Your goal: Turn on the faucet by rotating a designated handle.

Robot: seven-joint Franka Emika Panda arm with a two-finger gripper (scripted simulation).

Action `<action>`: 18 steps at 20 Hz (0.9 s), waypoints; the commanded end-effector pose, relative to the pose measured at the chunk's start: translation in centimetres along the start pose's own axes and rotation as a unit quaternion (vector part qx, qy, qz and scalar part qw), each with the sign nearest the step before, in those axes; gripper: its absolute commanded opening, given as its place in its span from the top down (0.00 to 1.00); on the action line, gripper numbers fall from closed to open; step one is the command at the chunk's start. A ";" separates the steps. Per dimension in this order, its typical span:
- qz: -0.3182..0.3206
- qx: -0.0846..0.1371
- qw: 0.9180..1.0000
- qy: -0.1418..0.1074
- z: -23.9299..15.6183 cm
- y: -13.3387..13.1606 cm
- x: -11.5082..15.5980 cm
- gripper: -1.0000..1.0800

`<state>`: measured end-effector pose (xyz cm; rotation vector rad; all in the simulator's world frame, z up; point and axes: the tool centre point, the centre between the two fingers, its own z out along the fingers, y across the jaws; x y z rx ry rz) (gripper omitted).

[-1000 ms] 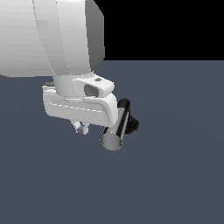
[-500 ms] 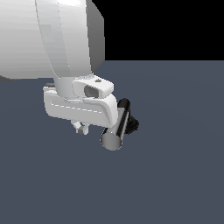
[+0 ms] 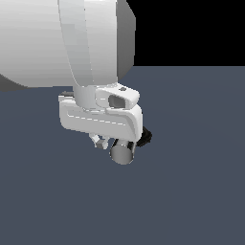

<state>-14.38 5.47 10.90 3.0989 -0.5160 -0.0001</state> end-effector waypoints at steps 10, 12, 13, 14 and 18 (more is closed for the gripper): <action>0.000 0.000 1.000 0.000 0.0 5.1 0.4 1.00; 0.000 0.000 1.000 0.000 0.0 6.0 0.4 1.00; 0.000 0.000 1.000 0.000 0.0 6.4 0.4 1.00; 0.000 0.000 1.000 0.000 0.0 6.9 0.5 1.00; 0.000 0.000 1.000 0.000 0.0 8.7 0.6 1.00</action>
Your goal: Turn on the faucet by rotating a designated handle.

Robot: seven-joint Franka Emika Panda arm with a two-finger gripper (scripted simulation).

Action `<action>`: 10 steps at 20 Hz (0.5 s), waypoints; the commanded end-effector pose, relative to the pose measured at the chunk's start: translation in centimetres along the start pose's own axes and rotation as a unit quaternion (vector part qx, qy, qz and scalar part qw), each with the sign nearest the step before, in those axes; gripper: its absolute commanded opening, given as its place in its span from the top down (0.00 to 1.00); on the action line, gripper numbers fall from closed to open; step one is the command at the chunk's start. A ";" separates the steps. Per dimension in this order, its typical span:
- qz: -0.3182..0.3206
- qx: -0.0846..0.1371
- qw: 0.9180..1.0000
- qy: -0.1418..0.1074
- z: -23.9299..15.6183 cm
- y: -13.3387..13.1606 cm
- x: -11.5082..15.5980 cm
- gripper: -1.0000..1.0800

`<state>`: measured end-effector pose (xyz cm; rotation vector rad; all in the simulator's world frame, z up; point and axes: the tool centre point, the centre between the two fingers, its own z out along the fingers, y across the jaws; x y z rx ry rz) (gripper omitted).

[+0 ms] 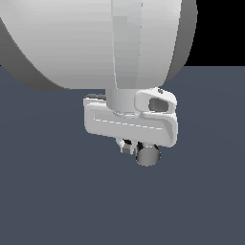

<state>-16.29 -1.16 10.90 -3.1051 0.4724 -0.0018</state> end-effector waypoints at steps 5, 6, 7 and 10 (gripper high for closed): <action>0.014 0.000 1.000 -0.001 0.0 4.1 0.3 1.00; 0.014 0.000 1.000 -0.001 0.0 4.6 0.4 1.00; 0.014 0.000 1.000 -0.001 0.0 5.1 0.4 1.00; 0.014 0.000 1.000 -0.001 0.0 6.5 0.5 1.00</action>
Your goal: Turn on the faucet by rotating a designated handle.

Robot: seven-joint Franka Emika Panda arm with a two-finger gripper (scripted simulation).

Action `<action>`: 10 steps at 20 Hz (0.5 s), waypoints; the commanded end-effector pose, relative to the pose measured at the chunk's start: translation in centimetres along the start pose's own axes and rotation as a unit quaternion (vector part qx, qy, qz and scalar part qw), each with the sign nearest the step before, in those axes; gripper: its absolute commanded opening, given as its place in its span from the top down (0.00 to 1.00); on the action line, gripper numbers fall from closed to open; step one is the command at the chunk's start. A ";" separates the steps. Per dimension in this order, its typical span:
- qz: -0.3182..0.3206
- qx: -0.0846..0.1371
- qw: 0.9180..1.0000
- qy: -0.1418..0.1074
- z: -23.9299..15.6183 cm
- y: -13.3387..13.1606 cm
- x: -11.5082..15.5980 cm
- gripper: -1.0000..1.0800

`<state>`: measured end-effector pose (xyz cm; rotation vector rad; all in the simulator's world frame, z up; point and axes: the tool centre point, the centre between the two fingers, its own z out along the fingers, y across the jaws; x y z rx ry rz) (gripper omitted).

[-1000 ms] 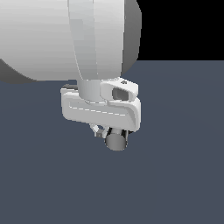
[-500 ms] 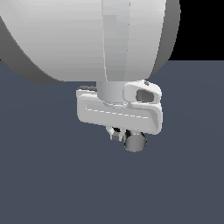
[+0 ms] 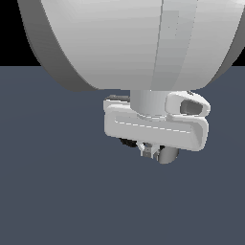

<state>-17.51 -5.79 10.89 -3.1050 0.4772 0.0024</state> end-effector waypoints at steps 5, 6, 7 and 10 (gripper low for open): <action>0.002 0.000 1.000 0.000 0.0 1.5 0.7 1.00; 0.002 0.000 1.000 0.000 0.0 1.8 1.0 1.00; 0.002 0.000 1.000 0.000 0.0 2.1 1.4 1.00; 0.003 0.000 1.000 0.000 0.0 3.1 2.3 1.00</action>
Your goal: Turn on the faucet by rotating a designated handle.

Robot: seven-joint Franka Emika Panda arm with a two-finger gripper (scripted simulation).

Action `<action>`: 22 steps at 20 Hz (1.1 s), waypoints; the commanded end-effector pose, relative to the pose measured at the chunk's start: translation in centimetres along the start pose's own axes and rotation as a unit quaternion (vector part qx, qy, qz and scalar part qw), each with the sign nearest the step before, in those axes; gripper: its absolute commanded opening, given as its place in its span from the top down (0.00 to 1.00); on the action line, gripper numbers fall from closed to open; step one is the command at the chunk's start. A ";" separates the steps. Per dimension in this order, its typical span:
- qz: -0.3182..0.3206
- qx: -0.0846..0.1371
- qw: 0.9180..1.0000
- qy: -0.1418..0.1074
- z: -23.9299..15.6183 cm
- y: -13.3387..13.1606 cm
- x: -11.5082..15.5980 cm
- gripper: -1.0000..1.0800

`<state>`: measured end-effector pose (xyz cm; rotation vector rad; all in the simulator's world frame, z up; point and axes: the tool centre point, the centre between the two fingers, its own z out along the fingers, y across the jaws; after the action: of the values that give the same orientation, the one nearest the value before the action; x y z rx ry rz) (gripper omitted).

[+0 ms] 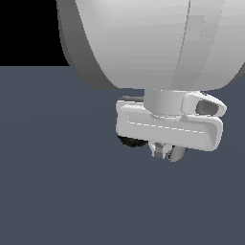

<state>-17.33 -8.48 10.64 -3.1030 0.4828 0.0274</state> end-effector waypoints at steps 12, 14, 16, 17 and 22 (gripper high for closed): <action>0.004 0.001 1.000 0.008 -0.3 4.2 5.1 1.00; 0.005 0.001 1.000 0.008 -0.3 4.8 5.7 1.00; 0.005 0.001 1.000 0.008 -0.3 5.4 6.4 1.00; 0.005 0.001 1.000 0.008 -0.4 5.7 6.7 1.00; 0.007 0.001 1.000 0.008 -0.4 7.2 8.2 1.00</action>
<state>-12.57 -16.98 10.65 -3.0980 0.5035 0.0202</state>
